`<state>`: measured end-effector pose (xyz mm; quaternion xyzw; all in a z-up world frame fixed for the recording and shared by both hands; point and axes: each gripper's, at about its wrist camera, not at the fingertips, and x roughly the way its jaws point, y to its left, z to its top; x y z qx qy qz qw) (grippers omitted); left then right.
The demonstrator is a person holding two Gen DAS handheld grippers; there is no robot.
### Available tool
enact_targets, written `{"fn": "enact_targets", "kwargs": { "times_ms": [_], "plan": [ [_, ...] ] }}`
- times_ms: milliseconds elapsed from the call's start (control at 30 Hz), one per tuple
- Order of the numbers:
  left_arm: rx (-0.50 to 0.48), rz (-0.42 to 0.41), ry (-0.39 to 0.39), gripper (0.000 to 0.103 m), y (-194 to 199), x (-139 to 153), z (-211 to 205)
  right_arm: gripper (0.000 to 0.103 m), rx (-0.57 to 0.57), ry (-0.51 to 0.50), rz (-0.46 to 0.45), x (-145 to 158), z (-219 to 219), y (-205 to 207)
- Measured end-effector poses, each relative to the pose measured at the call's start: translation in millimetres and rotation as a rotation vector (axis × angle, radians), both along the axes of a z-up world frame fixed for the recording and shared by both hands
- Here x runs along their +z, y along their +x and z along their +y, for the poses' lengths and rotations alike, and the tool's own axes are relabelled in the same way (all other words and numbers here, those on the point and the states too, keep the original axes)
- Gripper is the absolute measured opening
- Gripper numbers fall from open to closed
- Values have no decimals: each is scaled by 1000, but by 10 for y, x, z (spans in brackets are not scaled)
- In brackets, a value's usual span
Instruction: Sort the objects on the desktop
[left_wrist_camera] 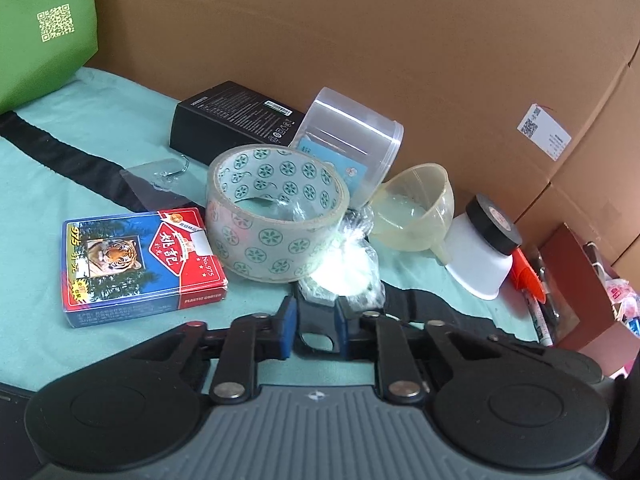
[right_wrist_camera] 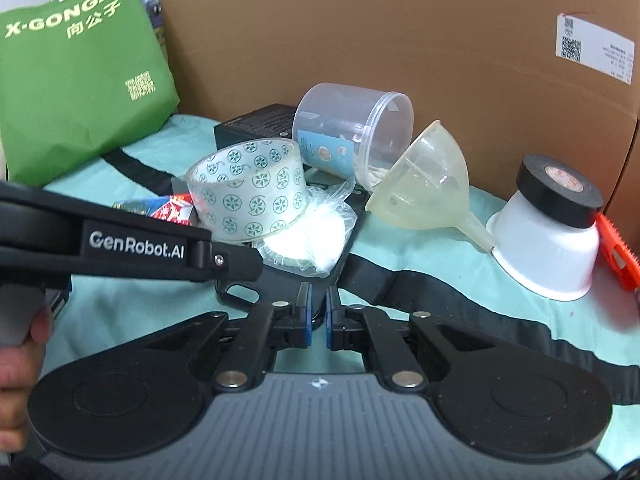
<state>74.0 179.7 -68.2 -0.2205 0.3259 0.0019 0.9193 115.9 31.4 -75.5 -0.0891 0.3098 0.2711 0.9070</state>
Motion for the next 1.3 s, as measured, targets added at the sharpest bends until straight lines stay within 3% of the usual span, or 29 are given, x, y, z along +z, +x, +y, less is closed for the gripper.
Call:
{"fn": "enact_targets", "kwargs": {
  "times_ms": [433, 500, 567, 633, 700, 767, 833, 1100, 1233, 1267, 1300],
  "plan": [
    [-16, -9, -35, 17, 20, 27, -44, 0, 38, -22, 45, 59, -325, -320],
    [-43, -29, -48, 25, -8, 62, -85, 0, 46, -25, 46, 66, -390, -397],
    [-81, -56, -35, 43, -26, 107, -177, 1, 60, -27, 45, 82, -423, -442],
    [-115, -77, 8, 53, -19, 135, -296, 2, 69, -16, 18, 109, -422, -478],
    [-125, -83, 49, 58, 8, 134, -372, 12, 72, -19, -15, 134, -407, -496],
    [-118, -84, 64, 61, 45, 118, -391, 39, 77, -29, -45, 155, -366, -518],
    [-124, -73, 46, 61, 88, 95, -363, 41, 86, -43, -81, 165, -327, -526],
    [-148, -36, 38, 52, 266, 54, -361, 40, 133, -23, -95, 112, -180, -323],
    [-116, -28, 53, 28, 284, 38, -338, 39, 156, -16, -80, 45, -101, -244],
    [-106, -24, 58, 21, 285, 35, -330, 30, 157, -17, -61, 16, -84, -215],
    [-99, -21, 62, 18, 283, 32, -319, 28, 141, -23, -55, -8, -78, -201]
  ]
}}
